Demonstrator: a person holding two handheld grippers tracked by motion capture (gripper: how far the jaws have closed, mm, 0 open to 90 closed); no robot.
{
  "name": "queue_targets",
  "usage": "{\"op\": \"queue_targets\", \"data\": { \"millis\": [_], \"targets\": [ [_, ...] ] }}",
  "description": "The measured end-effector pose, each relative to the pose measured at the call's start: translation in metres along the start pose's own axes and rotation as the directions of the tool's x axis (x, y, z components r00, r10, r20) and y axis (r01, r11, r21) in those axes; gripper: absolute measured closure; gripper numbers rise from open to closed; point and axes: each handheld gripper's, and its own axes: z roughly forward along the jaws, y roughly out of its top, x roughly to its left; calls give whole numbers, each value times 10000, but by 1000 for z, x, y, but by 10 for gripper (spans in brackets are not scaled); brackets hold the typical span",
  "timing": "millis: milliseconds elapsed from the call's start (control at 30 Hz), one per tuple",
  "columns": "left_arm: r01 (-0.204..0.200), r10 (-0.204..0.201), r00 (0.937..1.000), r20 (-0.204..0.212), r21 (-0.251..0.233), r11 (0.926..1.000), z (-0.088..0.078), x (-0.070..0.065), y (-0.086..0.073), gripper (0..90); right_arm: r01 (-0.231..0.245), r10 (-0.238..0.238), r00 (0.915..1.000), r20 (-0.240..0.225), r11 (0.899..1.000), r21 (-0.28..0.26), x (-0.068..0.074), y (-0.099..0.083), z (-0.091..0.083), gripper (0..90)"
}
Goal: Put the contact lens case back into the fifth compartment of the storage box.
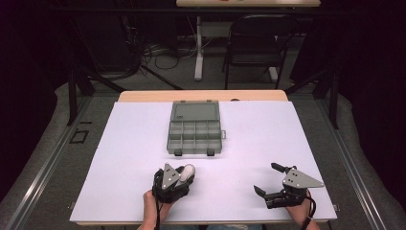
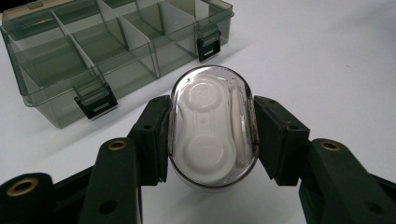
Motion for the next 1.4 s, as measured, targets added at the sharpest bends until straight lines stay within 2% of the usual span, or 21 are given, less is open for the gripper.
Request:
{"op": "queue_targets", "data": {
  "millis": [533, 1400],
  "targets": [
    [86, -101, 9996, -267, -566, 9984, -7, 6, 3, 491, -25, 26, 10000, -35, 10000, 62, 0, 0, 1, 0],
    [255, -351, 9951, -921, -1033, 9943, -19, 24, 7, 492, -53, 53, 10000, -5, 9999, 110, 0, -1, 1, 0]
  ]
}}
